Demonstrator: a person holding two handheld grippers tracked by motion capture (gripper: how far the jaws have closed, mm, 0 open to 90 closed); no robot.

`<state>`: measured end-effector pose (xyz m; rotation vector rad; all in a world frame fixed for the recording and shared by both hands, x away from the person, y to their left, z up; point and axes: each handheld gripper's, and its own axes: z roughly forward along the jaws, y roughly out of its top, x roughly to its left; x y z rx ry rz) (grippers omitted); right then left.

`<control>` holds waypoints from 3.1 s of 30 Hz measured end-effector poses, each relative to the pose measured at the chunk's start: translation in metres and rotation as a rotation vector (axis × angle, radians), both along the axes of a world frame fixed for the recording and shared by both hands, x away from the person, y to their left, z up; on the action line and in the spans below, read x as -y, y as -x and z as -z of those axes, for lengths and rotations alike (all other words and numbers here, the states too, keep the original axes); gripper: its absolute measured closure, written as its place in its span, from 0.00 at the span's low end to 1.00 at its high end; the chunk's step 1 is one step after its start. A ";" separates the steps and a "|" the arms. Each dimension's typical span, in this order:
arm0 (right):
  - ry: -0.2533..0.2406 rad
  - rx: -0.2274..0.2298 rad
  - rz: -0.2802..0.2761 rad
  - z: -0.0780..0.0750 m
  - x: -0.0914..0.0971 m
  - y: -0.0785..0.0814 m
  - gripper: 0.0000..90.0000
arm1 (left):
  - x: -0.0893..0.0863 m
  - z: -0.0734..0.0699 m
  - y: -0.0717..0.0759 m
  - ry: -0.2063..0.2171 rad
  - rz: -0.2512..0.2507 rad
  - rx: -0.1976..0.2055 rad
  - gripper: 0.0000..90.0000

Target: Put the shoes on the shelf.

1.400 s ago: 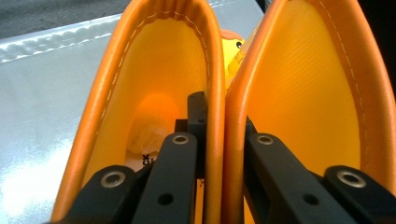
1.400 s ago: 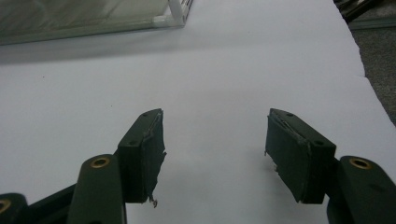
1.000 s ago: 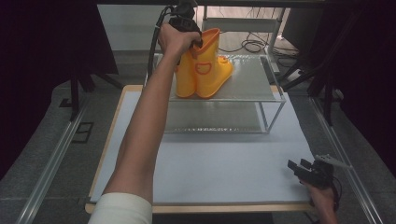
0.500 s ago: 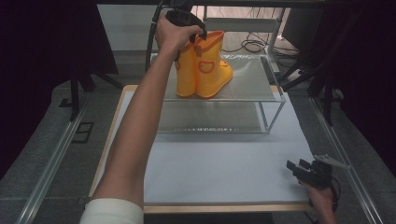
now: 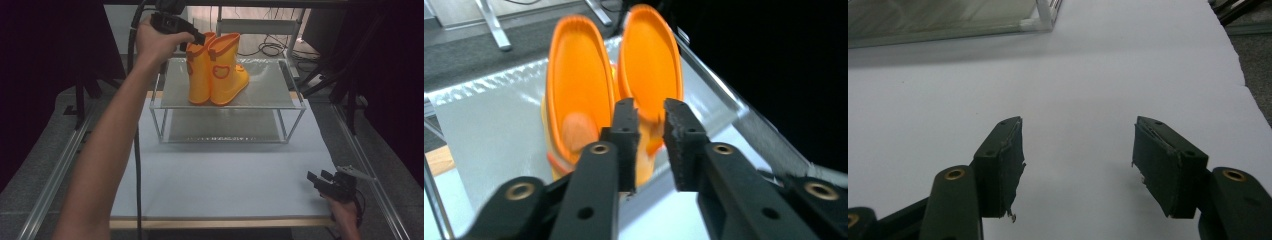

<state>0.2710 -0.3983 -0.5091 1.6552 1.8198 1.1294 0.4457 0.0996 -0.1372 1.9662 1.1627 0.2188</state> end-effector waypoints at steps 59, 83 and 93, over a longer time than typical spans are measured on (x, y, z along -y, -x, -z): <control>0.021 -0.018 -0.014 0.006 -0.005 -0.003 0.41 | -0.012 0.169 -0.027 -0.046 -0.008 -0.164 1.00; 0.011 -0.008 -0.015 0.004 -0.004 -0.003 0.41 | -0.002 0.168 -0.023 -0.086 -0.029 -0.146 1.00; 0.010 -0.018 -0.010 0.006 -0.003 -0.004 0.41 | 0.003 0.173 -0.025 -0.095 -0.074 -0.140 1.00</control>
